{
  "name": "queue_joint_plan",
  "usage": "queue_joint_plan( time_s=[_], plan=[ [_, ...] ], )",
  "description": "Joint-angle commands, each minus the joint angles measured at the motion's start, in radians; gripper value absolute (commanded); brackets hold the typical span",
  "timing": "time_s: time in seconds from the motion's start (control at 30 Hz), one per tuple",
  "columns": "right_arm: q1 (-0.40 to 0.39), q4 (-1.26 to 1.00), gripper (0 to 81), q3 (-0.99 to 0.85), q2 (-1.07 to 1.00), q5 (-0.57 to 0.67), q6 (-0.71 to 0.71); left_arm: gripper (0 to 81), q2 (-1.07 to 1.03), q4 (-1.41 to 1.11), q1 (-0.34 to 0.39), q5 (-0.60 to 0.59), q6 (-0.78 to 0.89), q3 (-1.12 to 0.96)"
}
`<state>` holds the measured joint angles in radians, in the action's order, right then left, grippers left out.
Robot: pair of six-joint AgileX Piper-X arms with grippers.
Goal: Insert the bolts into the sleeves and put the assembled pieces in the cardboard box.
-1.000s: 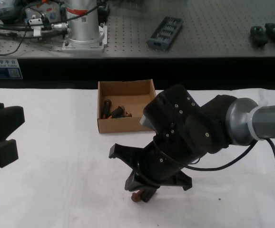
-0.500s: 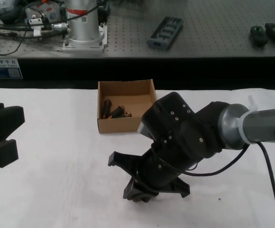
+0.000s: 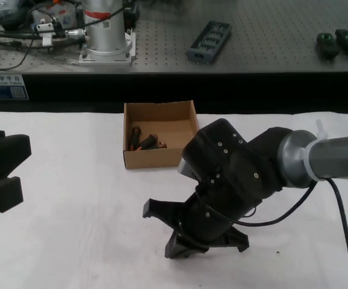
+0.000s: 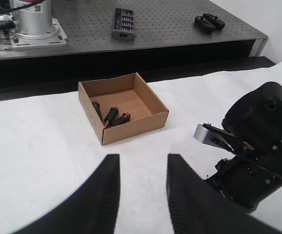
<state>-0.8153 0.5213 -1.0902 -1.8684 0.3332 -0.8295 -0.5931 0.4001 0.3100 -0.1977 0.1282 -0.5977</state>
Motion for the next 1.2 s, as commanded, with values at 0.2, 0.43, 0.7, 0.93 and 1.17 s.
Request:
queue_joint_plan(
  time_s=[0.2, 0.43, 0.7, 0.93, 1.17],
  plan=[
    [0.085, 0.066, 1.3, -0.010, 0.000, 0.014, 0.067, 24.1, 0.007, -0.014, -0.002, 0.012, -0.016, -0.004],
    [0.153, 0.122, 1.3, -0.010, 0.000, 0.017, 0.092, 24.1, 0.007, -0.014, -0.002, 0.012, -0.016, -0.004],
    [0.158, 0.093, 1.3, -0.010, 0.000, 0.026, 0.113, 24.1, 0.007, -0.014, -0.002, 0.012, -0.016, -0.004],
    [0.121, 0.023, 1.3, -0.010, 0.000, 0.051, 0.111, 24.1, 0.007, -0.014, -0.002, 0.012, -0.016, -0.004],
    [0.094, -0.018, 1.3, -0.010, 0.000, 0.051, 0.079, 24.1, 0.015, -0.014, -0.002, 0.012, -0.016, -0.004]
  ],
)
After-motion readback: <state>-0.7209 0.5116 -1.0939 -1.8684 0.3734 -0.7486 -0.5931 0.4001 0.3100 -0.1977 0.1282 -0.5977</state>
